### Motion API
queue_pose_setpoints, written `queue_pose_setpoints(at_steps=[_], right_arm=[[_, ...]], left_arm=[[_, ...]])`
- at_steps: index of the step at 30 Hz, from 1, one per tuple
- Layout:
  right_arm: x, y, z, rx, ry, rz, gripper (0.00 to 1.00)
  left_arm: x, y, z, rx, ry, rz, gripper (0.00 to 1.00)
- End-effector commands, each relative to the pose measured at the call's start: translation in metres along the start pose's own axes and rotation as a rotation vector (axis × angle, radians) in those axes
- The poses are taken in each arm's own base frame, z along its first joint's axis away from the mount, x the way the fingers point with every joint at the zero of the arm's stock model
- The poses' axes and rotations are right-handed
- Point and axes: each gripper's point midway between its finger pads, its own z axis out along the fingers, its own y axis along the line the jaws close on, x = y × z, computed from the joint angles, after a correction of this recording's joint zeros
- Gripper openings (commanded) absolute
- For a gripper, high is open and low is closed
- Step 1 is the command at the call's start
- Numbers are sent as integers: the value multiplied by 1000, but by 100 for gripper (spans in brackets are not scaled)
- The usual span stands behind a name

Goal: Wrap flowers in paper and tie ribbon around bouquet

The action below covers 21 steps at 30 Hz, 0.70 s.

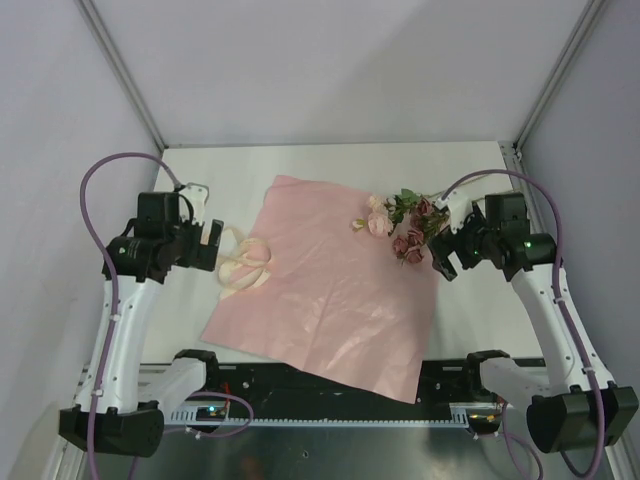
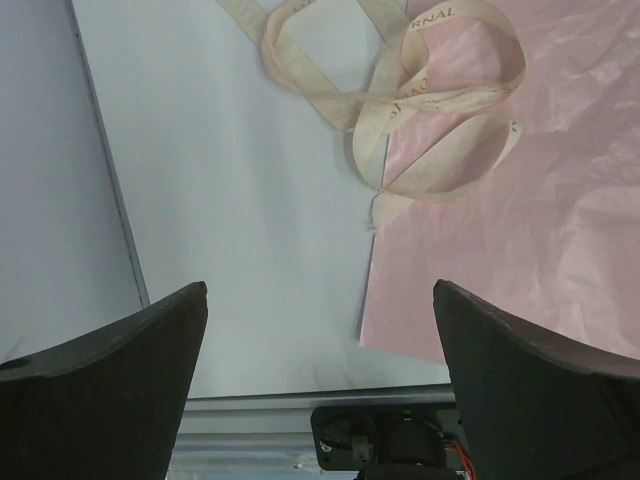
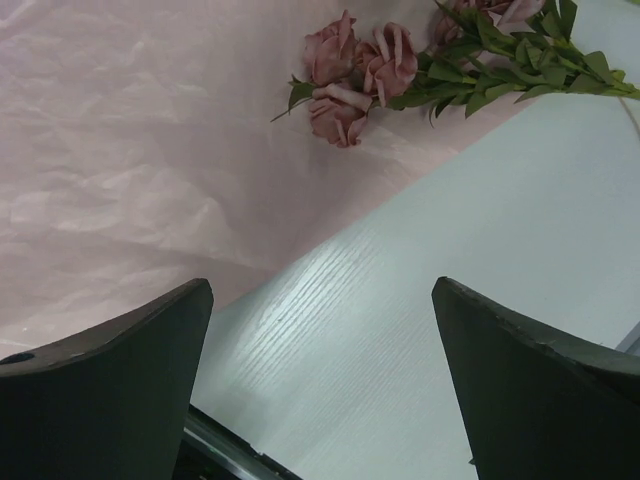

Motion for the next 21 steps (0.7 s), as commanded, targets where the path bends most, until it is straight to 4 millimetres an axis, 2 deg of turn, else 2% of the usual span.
queue_pose_setpoints(at_steps=[1,2,6,13,17,21], right_arm=[[-33,-20,5,59,-69,32,99],[-43,-23,8,60,-81,61,99],[-77,-37,39,28,-84,195,99],[-150,-57,102,-31,-118,324,97],[-177,-62,143,-75,-99,382,95],[-195,-68,183,-94,-91,403,94]], left_arm=[[-12,-8,-5,38,-38,-25,100],[-13,-10,-3,50,-37,-24,100],[-17,-27,13,143,-10,-20,100],[-40,-91,43,485,11,-39,100],[-48,-119,67,590,40,-53,100],[-48,-144,96,647,94,-31,92]])
